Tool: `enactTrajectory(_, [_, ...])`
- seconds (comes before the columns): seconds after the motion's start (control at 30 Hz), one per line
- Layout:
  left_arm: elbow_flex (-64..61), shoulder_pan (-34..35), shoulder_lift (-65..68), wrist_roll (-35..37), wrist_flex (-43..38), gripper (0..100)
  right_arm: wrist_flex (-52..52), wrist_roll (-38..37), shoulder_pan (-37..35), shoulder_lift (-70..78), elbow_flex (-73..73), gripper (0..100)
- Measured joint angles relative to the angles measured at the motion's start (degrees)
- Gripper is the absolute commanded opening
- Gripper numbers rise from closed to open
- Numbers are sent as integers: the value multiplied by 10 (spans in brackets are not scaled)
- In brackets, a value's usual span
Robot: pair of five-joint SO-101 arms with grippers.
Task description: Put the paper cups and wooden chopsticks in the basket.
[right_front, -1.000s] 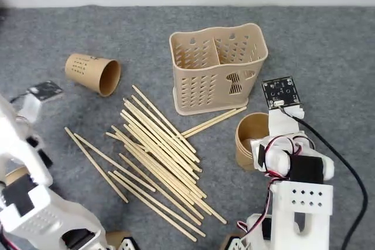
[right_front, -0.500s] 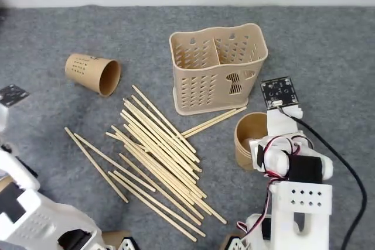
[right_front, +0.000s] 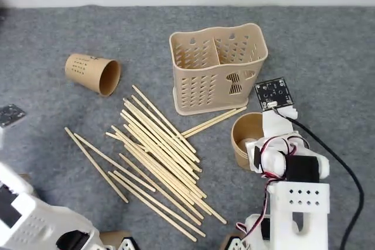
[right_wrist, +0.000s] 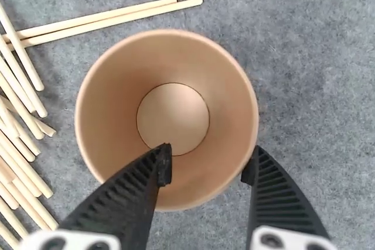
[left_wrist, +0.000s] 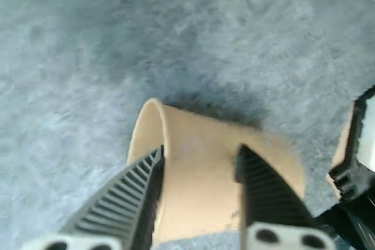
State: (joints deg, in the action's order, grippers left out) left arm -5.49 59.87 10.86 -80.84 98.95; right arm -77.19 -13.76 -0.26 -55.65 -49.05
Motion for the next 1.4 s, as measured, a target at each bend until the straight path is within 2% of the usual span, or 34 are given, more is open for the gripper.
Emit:
enactTrajectory(0.27, [-25,0,0,-16,0,13,0,0,0,0,0,212])
enactTrajectory(0.8, [-1,-61,-4,-4,0,13,0,0,0,0,0,212])
enactTrajectory(1.1, [-1,-113,-185,18,0,13,0,0,0,0,0,212])
enactTrajectory(1.27, [-1,-150,-273,54,3,13,0,0,0,0,0,212])
enactTrajectory(1.4, [-1,-200,-327,109,4,13,0,0,0,-23,0,212])
